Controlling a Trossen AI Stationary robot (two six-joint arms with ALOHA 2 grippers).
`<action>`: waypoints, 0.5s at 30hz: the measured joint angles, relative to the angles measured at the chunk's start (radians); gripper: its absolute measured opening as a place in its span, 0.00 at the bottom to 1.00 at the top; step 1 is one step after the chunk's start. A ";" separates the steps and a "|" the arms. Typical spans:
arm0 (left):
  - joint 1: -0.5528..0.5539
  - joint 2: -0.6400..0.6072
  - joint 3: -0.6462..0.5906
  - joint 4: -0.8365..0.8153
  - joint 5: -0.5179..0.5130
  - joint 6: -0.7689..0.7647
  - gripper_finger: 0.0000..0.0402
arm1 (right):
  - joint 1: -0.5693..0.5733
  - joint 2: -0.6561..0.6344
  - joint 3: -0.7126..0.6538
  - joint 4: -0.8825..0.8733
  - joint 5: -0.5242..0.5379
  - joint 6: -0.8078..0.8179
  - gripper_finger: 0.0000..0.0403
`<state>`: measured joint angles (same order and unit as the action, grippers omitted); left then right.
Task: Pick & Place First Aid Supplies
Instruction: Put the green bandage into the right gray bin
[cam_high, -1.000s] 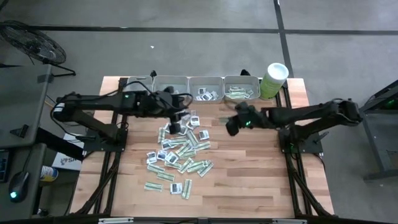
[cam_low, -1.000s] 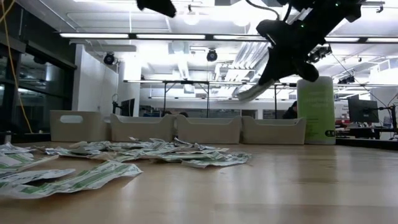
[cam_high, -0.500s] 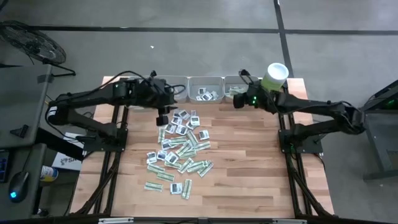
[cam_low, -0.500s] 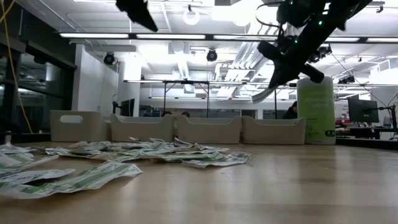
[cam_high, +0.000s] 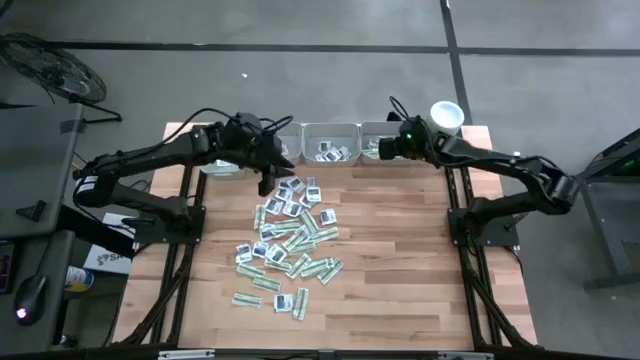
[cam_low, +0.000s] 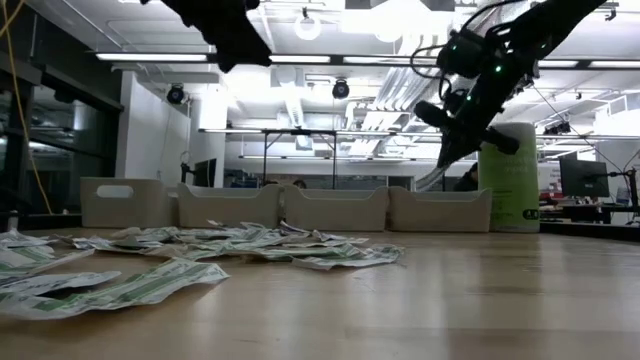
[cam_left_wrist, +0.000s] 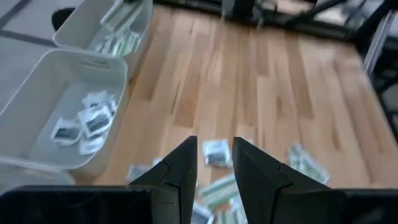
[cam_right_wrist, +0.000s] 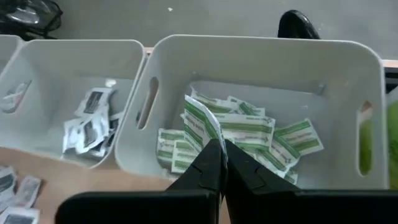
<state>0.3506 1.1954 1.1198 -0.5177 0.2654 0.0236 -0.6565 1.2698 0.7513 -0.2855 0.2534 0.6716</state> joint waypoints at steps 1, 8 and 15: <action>-0.006 0.000 -0.013 0.035 0.004 -0.019 0.25 | -0.001 0.017 0.000 0.015 0.002 0.005 0.00; -0.011 0.000 -0.087 0.225 0.006 -0.171 0.25 | 0.000 0.130 0.000 0.117 0.017 0.050 0.00; -0.012 0.014 -0.090 0.226 -0.014 -0.234 0.25 | 0.000 0.221 0.000 0.206 -0.012 0.008 0.05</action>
<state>0.3386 1.2096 1.0296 -0.2920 0.2518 -0.2107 -0.6567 1.4904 0.7513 -0.0795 0.2415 0.6796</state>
